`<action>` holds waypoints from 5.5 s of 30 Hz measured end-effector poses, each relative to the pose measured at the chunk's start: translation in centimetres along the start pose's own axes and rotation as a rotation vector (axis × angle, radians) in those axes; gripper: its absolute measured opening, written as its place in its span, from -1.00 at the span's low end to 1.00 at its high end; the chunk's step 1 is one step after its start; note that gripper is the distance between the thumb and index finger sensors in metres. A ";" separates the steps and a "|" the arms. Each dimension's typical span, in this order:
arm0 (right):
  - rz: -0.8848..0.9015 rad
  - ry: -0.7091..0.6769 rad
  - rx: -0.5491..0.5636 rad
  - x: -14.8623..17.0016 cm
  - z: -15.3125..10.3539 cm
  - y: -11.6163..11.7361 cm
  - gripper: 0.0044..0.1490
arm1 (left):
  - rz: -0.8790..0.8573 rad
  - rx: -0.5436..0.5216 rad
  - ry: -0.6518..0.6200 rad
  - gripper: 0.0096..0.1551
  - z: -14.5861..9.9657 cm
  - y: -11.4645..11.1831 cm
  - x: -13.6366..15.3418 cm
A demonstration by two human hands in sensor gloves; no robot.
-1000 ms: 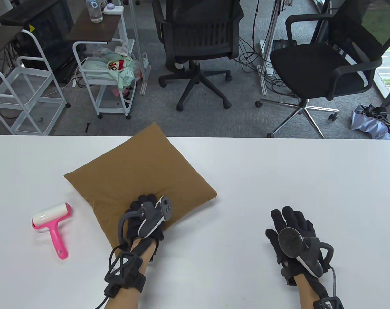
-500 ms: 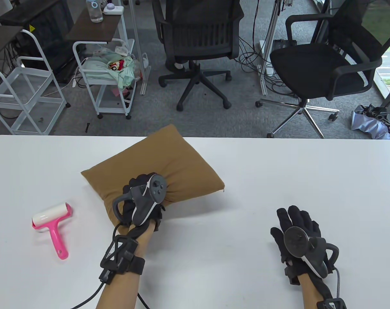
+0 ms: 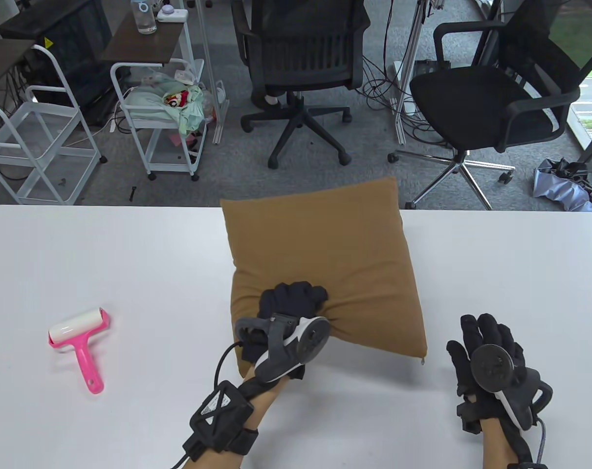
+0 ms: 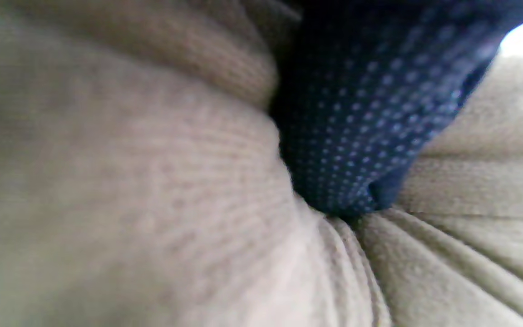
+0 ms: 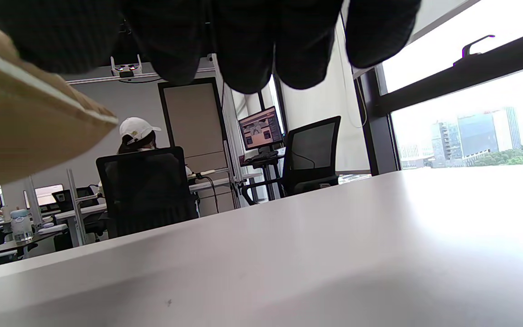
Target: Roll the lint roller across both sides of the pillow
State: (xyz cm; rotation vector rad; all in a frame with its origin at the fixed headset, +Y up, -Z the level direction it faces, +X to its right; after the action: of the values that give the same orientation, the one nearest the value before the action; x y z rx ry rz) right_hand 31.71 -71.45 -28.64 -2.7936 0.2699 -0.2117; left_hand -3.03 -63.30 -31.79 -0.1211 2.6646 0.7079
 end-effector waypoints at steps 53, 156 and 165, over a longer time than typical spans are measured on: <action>0.094 -0.187 -0.223 -5.7 -0.6 4.8 -0.22 | -0.200 0.157 0.565 -0.03 -9.1 0.9 19.1; 0.220 -0.120 -0.381 -5.4 -0.4 6.1 -0.24 | -0.422 0.632 0.373 -0.24 -8.4 -3.6 8.1; 0.240 -0.117 -0.391 -5.3 -0.3 6.2 -0.24 | -0.388 0.617 0.441 -0.24 -0.2 -7.8 9.0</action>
State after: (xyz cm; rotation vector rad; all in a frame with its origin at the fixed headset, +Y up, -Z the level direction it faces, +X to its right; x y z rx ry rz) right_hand 25.55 -76.21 -31.05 -3.1017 0.6785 0.0707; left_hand -9.99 -70.06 -38.65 -0.6617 2.9935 -0.3061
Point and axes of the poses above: the tracker on the back of each hand, its own x axis roughly to the little-finger side, its own z axis roughly from the wrist to the fingertips, y = z × x, the point moved 2 cm from there along z, roughly from the wrist to the fingertips, and after that the axes turned 9 degrees about -y, right-handed, at the moved point
